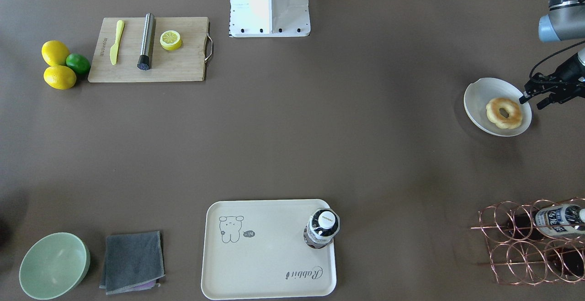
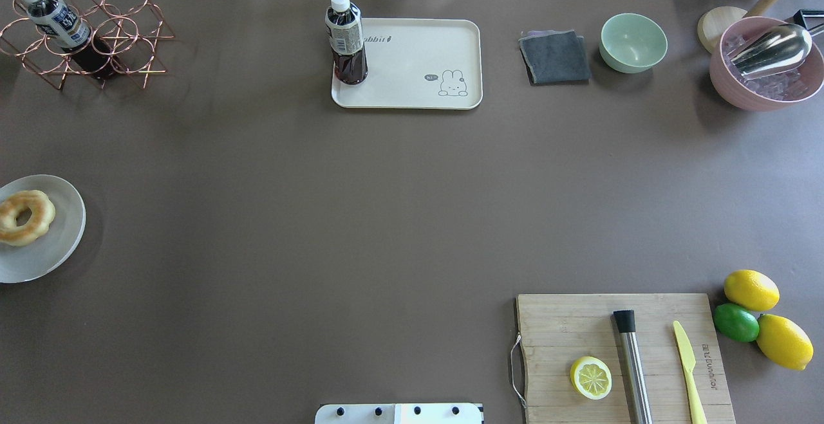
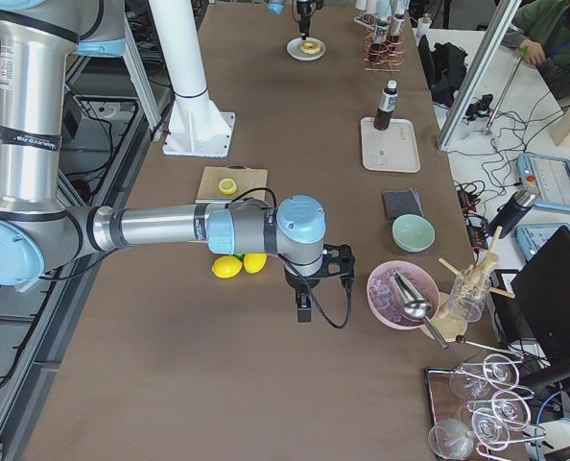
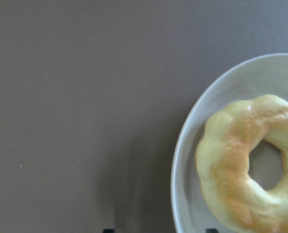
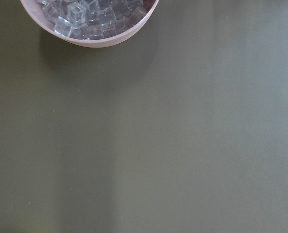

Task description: Place donut on tray

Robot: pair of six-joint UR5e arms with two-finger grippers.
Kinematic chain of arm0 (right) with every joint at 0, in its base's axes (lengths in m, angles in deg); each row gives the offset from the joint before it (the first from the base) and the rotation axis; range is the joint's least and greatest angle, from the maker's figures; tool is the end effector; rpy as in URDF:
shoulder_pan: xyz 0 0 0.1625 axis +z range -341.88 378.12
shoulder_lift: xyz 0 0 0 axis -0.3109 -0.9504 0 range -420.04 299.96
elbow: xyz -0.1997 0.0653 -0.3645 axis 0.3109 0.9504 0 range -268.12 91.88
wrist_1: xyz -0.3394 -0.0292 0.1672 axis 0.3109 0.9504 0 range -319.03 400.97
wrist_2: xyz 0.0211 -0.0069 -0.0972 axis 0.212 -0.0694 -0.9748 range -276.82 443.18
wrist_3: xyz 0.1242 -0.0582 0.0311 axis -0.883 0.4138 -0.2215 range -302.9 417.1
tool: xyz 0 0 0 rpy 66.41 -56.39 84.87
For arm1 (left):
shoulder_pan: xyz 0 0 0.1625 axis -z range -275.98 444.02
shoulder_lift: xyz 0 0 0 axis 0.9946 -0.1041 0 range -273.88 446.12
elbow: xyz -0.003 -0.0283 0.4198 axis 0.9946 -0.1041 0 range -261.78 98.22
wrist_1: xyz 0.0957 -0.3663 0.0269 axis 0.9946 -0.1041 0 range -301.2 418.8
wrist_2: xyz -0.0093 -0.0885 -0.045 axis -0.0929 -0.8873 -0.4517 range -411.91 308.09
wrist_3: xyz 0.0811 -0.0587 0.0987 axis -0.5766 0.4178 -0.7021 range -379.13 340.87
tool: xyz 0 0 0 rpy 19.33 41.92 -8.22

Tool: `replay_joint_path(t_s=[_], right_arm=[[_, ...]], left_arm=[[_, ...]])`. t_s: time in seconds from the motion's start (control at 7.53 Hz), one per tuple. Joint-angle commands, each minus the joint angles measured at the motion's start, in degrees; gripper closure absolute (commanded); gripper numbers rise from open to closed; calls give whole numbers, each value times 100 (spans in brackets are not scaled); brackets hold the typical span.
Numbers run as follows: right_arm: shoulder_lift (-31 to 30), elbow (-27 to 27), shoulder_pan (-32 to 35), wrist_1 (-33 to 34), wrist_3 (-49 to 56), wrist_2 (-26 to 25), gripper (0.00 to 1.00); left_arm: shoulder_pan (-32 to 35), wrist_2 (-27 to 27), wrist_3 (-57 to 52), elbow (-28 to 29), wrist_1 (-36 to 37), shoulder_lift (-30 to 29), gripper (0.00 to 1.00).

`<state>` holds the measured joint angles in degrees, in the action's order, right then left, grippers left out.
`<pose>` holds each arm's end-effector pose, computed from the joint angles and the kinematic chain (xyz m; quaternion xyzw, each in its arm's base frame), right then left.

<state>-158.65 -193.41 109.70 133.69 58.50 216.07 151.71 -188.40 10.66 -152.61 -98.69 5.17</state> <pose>0.0485 -0.3953 0.6331 0.0416 -0.3644 -0.0111 0.9302 0.1174 -0.3683 0.7578 0.1141 0.4696 0.0760 0.8722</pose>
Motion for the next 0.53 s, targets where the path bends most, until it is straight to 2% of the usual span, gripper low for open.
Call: replay_joint_path(t_s=[0.0,0.4], right_arm=[[-36,0,9,0,0,0,0],[-44,0,9,-8,0,-35,0]], left_arm=[[-10,0,45,0,-19,-26,43],[-18,-8,45,0,-19,-26,89]])
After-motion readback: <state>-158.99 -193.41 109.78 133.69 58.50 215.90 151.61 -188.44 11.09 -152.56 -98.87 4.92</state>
